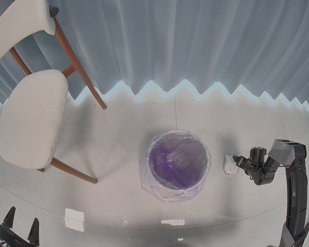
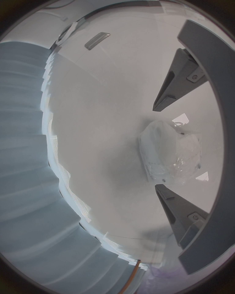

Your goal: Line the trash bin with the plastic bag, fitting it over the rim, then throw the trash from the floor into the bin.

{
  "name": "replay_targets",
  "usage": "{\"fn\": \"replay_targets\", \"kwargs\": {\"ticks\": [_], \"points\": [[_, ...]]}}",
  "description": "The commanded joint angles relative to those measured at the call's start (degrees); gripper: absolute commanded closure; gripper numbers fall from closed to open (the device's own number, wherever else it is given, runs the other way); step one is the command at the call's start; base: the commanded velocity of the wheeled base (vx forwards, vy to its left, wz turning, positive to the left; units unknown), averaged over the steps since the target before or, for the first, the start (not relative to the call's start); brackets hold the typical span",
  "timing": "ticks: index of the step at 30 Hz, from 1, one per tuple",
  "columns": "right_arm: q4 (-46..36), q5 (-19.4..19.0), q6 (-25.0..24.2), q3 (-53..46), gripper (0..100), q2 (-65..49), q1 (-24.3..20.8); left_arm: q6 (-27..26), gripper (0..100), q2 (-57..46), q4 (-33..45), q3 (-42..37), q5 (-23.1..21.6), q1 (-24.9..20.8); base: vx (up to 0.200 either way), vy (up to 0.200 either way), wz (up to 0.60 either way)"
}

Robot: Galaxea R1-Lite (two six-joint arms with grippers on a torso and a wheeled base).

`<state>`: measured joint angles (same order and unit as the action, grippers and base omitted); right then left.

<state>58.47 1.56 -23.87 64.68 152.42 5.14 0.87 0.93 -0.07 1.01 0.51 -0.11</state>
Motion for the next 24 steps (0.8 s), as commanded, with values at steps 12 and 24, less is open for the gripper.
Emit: {"fn": "replay_targets", "kwargs": {"ticks": [12,24], "points": [[-9.6,0.55,-7.68,6.77,100,-0.72,-1.54,0.01,0,-0.93,-0.01,-1.01,0.02,-0.07,0.0,0.0,0.0],[-13.11,0.81,-8.65,6.42,100,-1.86,-1.8,0.1,0,-0.93,-0.01,-1.01,0.02,0.02,0.0,0.0,0.0]]}}
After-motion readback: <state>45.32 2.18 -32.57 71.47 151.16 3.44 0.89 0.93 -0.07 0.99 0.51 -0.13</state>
